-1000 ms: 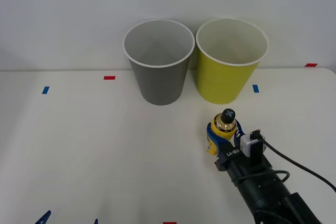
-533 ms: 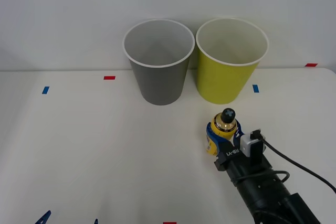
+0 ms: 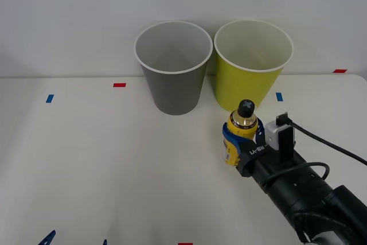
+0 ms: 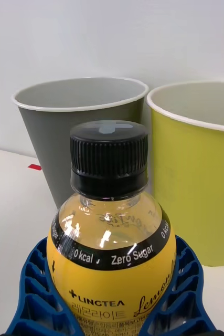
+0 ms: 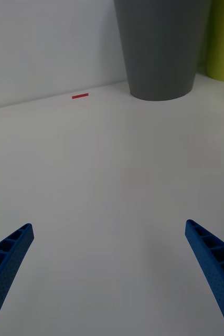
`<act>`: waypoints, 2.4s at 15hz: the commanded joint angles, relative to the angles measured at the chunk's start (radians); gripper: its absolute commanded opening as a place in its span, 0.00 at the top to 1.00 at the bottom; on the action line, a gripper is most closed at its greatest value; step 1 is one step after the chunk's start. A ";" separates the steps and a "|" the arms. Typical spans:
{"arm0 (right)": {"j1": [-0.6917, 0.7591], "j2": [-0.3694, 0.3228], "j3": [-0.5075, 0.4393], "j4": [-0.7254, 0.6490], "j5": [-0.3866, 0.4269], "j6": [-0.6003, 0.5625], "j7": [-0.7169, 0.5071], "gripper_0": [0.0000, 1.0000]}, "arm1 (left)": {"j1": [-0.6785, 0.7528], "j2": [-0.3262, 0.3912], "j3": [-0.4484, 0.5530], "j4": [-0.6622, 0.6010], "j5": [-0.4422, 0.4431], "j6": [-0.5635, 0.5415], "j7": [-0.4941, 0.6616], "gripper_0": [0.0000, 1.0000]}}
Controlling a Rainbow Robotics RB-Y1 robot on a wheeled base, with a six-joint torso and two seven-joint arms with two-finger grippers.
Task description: Put cans in the gray bin and PET bottles in the light green bin.
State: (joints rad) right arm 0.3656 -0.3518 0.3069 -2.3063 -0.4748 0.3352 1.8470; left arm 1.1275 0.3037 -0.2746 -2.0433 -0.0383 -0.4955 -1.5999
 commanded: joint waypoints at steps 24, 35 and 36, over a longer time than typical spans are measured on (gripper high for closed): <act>-0.651 0.137 -0.493 -0.076 -0.192 0.605 -0.172 1.00 | 0.000 0.000 0.000 0.000 0.000 0.000 0.000 0.00; -0.840 0.080 -0.431 0.354 -0.070 0.370 -0.126 1.00 | 0.000 0.000 0.000 0.000 0.000 0.000 0.000 0.00; -0.840 0.082 -0.431 0.360 -0.068 0.370 -0.126 1.00 | 0.000 0.000 0.000 0.000 0.000 0.000 0.000 0.00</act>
State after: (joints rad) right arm -0.4712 -0.2710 -0.1270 -1.9559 -0.5487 0.7096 1.7207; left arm 1.1275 0.3037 -0.2746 -2.0433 -0.0383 -0.4955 -1.5999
